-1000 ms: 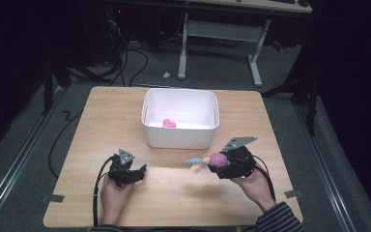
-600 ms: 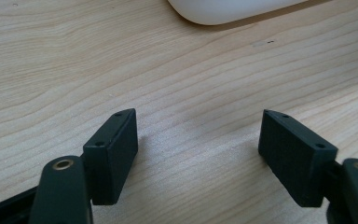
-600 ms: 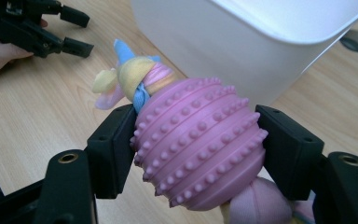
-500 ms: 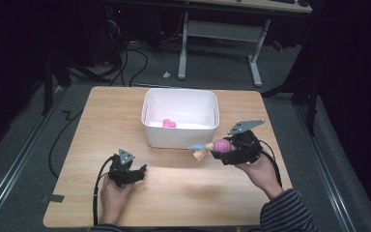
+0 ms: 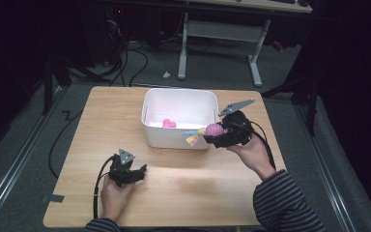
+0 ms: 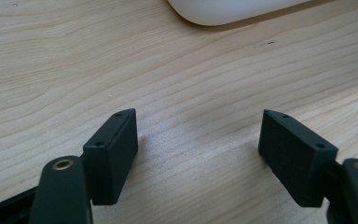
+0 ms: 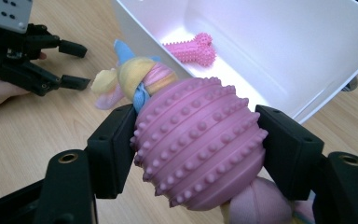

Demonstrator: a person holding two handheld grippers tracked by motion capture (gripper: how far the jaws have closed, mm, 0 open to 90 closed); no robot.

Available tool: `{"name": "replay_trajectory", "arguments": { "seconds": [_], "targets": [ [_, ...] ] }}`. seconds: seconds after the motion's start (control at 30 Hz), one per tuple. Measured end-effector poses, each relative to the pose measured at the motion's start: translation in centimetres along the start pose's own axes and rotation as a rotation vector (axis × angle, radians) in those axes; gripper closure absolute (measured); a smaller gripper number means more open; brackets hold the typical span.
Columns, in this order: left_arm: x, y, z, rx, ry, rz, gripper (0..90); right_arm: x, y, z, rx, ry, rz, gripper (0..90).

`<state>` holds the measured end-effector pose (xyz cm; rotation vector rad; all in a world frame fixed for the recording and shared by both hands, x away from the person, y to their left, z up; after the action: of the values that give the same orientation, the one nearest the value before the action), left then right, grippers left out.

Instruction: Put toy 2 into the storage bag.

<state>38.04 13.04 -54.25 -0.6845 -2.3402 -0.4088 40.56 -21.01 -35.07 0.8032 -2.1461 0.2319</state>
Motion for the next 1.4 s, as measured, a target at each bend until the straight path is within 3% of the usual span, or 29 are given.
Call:
{"name": "replay_trajectory", "arguments": {
  "seconds": [0.23,0.9,1.4],
  "targets": [
    [-0.1,0.0,-0.1,0.005,0.000,-0.005,28.6,-0.5,-0.6,-1.5,-0.032,0.007,0.013,32.8],
    [-0.1,0.0,-0.1,0.004,0.002,-0.003,28.2,-4.3,0.1,-6.5,0.000,0.054,0.019,32.7],
    [0.0,0.1,-0.1,0.004,0.005,-0.002,28.2,-7.7,-1.2,-6.9,-0.061,0.110,0.028,32.5]
  ]
}}
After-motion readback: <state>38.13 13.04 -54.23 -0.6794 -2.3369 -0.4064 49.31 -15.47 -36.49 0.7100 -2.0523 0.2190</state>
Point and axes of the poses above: each handheld gripper's, and its own axes: x roughly backward along the jaws, z roughly out of its underside, y roughly to its left, the point moved 1 cm from there along -x, roughly forward along the jaws, and after that the axes turned 9 degrees about -x, right-handed, at the moved point
